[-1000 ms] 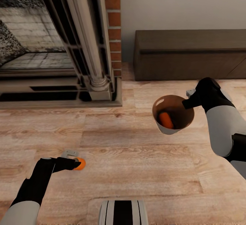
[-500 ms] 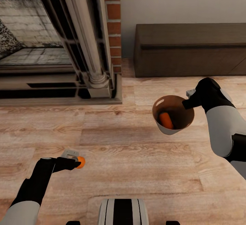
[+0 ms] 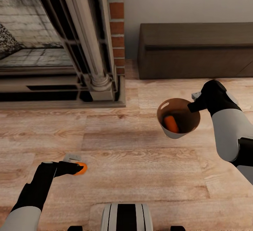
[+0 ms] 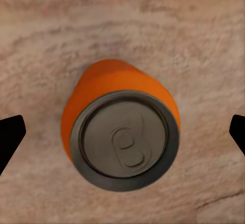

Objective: Put the three can of soda from the living room inside the tash can in the kitchen.

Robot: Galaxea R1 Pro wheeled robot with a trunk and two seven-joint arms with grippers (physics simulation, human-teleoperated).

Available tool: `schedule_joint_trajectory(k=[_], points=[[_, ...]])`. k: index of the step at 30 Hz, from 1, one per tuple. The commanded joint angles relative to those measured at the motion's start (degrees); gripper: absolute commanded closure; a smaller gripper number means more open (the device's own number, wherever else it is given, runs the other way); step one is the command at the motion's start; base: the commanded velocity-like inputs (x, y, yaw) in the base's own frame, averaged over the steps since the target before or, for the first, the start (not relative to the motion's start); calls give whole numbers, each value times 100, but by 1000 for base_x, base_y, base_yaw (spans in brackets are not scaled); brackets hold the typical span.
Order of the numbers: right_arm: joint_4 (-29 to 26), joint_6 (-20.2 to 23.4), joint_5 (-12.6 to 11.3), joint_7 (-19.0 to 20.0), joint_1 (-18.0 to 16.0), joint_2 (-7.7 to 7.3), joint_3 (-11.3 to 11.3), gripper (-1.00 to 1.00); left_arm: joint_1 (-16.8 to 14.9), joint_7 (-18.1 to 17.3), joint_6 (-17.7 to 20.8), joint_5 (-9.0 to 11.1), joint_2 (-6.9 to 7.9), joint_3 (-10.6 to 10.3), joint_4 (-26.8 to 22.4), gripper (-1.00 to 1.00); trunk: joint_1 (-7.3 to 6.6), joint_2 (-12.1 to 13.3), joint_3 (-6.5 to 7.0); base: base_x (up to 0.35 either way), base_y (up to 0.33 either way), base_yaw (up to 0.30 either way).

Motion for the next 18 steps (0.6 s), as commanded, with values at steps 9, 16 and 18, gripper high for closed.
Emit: schedule_joint_trajectory(k=[9, 16, 18], points=[[7, 17, -1, 13, -3, 7, -13, 100, 0, 1, 0, -9, -56, 0, 3, -100, 22, -13, -253, 0, 0, 0], [1, 17, 4, 13, -3, 1, -6, 100, 0, -5, -2, -2, -63, 0, -18, -100, 22, -13, -287, 0, 0, 0], [0, 17, 5, 12, -3, 1, -8, 100, 0, -4, -5, -2, -64, 0, -21, -100, 22, -13, -289, 0, 0, 0]])
